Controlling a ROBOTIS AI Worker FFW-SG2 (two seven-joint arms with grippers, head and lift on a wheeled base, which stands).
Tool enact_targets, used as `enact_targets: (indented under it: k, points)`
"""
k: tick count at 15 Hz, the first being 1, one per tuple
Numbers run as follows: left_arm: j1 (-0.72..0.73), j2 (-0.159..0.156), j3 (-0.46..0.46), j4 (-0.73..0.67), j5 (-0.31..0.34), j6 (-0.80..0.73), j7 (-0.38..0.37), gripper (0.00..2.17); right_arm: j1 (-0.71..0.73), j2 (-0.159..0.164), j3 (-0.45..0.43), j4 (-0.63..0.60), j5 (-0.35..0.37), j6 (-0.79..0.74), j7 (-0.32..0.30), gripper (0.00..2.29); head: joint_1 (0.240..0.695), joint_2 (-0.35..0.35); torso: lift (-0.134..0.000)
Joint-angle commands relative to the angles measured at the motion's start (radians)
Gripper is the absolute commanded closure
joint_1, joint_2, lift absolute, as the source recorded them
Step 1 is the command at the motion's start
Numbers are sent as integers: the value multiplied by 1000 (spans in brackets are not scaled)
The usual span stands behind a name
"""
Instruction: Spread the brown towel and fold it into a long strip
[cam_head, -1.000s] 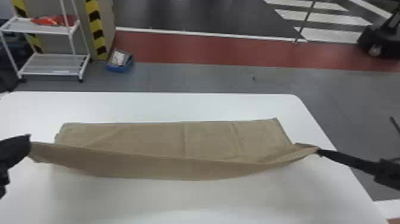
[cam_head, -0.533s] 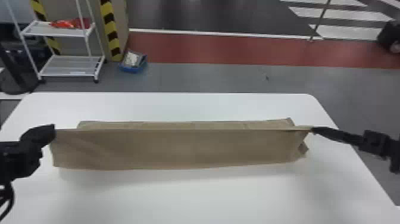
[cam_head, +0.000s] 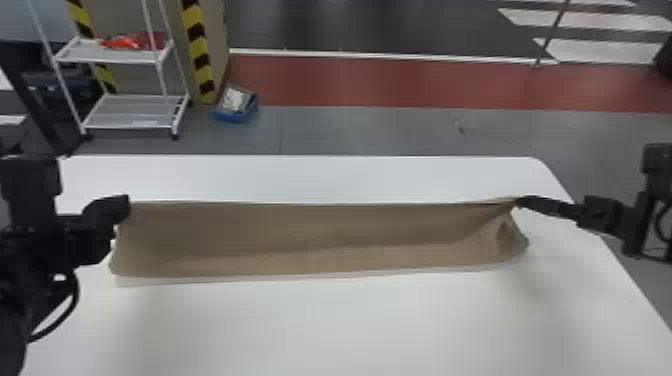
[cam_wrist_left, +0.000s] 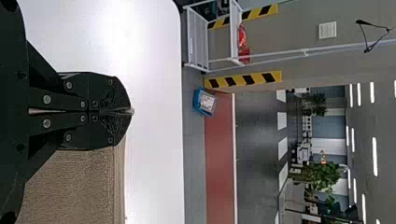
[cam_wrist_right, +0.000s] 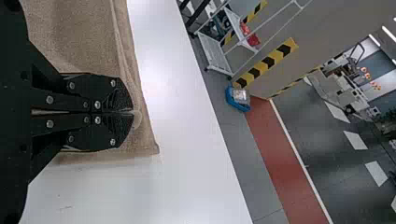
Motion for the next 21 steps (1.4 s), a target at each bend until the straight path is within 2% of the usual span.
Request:
enact_targets:
  k: [1, 7, 10, 12, 13, 14, 15, 18, 21]
  points:
    - [-21, 0, -18, 32, -13, -9, 4, 1416, -12, 10, 9, 25, 10, -39, -6, 1372, 695, -72, -123]
    - [-73, 1, -45, 173, -50, -153, 8, 1416, -27, 26, 55, 62, 15, -97, -34, 1372, 695, -66, -123]
    - [-79, 4, -48, 195, -58, -156, 10, 1416, -44, 42, 60, 78, 32, -121, -49, 1369, 695, -52, -123]
    - [-78, 4, -58, 199, -84, -162, 20, 1386, -49, 51, 78, 94, 29, -164, -65, 1031, 695, -47, -123]
    - [-75, 6, -61, 201, -93, -165, 25, 950, -49, 59, 86, 97, 30, -174, -79, 809, 695, -44, -123]
    - [-73, 6, -62, 202, -110, -165, 25, 296, -49, 69, 87, 97, 30, -180, -89, 353, 695, -40, -123]
    - [-68, 4, -64, 202, -122, -168, 33, -1, -49, 72, 87, 97, 29, -186, -89, 87, 695, -37, -123]
    - [-24, 6, -52, 193, -121, -377, 76, 22, -18, 72, 57, 78, 10, -241, -89, 46, 695, -20, -123]
    - [11, 6, -27, 139, -101, -380, 83, 36, 60, 63, 3, -21, -14, -229, -88, 46, 695, -23, -123]
